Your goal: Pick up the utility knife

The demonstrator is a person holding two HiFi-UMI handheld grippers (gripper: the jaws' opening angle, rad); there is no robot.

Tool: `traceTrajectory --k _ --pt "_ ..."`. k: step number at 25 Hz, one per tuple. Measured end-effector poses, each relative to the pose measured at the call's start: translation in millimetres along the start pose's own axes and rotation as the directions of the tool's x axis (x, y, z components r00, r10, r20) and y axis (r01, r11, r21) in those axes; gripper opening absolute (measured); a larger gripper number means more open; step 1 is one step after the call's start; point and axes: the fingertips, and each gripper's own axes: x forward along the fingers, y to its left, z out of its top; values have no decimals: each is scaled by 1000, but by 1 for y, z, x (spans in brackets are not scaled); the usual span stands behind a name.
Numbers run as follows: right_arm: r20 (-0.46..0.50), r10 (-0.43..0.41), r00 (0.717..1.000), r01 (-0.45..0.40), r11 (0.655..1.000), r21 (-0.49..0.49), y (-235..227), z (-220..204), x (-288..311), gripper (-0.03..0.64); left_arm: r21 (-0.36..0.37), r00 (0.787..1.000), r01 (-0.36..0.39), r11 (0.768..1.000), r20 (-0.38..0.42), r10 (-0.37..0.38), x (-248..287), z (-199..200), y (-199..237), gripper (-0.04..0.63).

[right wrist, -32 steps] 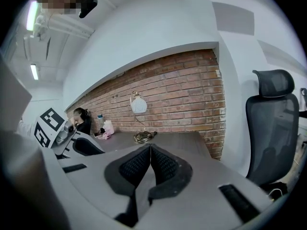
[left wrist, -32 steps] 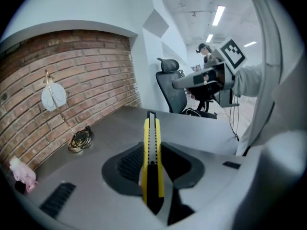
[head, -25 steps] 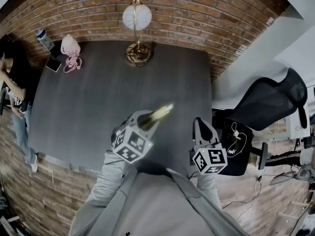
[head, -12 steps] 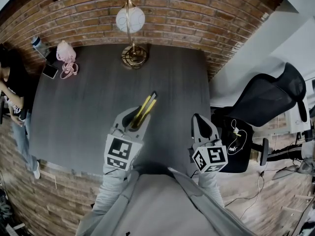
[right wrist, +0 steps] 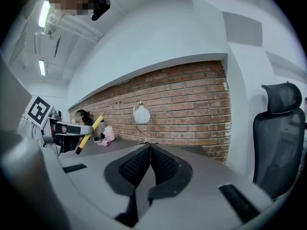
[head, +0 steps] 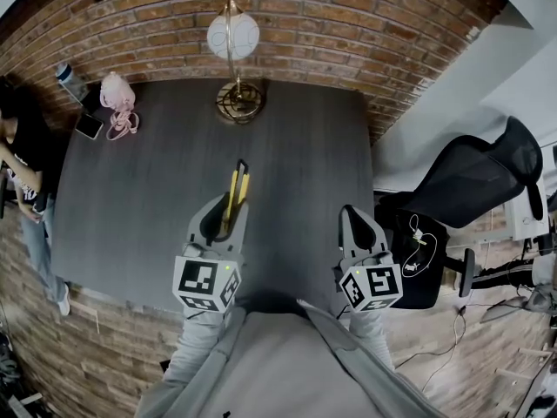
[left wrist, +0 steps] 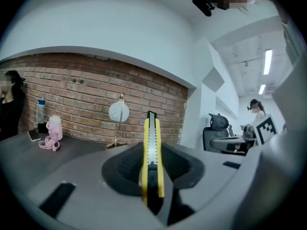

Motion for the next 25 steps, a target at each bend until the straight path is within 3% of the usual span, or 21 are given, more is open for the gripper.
traceTrajectory --k 5,25 --pt "-4 -10 1000 10 1000 -5 -1 -2 -1 17 -43 999 -31 999 10 32 -2 2 4 123" --pt "1 12 1000 -12 1000 -23 7 -1 -2 17 3 998 -61 998 -10 61 -10 1 9 123"
